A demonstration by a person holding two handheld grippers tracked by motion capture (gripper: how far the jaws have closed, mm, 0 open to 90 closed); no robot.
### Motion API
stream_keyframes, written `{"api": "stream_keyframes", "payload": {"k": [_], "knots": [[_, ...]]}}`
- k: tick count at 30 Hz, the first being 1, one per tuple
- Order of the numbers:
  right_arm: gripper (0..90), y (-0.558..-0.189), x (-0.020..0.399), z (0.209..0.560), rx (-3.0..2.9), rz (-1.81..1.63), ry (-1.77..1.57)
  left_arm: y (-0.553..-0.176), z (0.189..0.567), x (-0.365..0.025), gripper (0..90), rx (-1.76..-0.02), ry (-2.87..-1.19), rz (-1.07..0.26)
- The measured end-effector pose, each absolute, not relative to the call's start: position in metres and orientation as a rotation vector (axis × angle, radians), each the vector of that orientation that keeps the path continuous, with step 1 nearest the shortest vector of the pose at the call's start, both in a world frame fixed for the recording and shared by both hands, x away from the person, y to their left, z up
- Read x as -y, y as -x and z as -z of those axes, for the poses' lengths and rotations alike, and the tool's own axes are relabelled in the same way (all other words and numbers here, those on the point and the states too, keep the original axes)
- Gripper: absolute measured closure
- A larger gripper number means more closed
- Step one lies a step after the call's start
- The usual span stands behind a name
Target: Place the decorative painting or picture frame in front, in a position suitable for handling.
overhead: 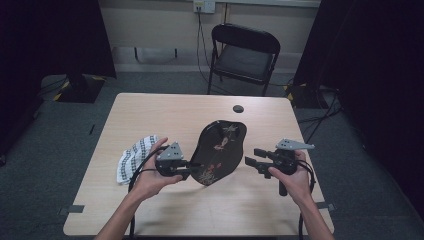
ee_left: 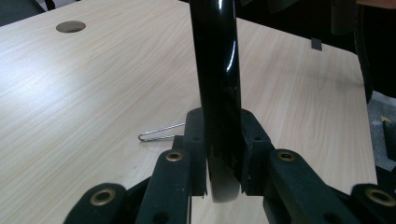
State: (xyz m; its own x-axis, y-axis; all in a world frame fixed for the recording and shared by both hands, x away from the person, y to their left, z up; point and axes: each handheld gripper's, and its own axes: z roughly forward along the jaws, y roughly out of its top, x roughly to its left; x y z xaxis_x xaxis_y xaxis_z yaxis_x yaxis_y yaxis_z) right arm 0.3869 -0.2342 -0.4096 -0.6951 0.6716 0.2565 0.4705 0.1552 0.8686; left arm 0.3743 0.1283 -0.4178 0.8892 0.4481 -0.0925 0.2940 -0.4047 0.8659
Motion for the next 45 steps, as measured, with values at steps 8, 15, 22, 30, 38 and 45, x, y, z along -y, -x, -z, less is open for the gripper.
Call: {"api": "stream_keyframes", "payload": {"k": [8, 15, 22, 30, 38, 45], "knots": [[39.5, -0.389, 0.229, 0.413, -2.248, -1.545, -1.139, -0.371, 0.416, -0.14, 76.0, -0.519, -2.053, -0.186], [37.7, -0.391, 0.229, 0.404, -2.218, -1.538, -1.124, -0.368, 0.41, -0.15, 71.0, -0.546, -2.002, -0.195], [36.4, -0.397, 0.222, 0.389, -2.21, -1.575, -1.086, -0.366, 0.403, -0.148, 49.6, -0.579, -1.944, -0.223], [36.5, -0.413, 0.202, 0.4, -2.284, -1.533, -1.054, -0.368, 0.409, -0.144, 42.5, -0.579, -1.946, -0.232], [37.6, -0.419, 0.194, 0.408, -2.312, -1.541, -1.007, -0.366, 0.414, -0.141, 41.6, -0.583, -1.965, -0.258], [39.9, -0.417, 0.196, 0.406, -2.339, -1.538, -1.002, -0.369, 0.416, -0.145, 44.4, -0.619, -1.982, -0.321]]}}
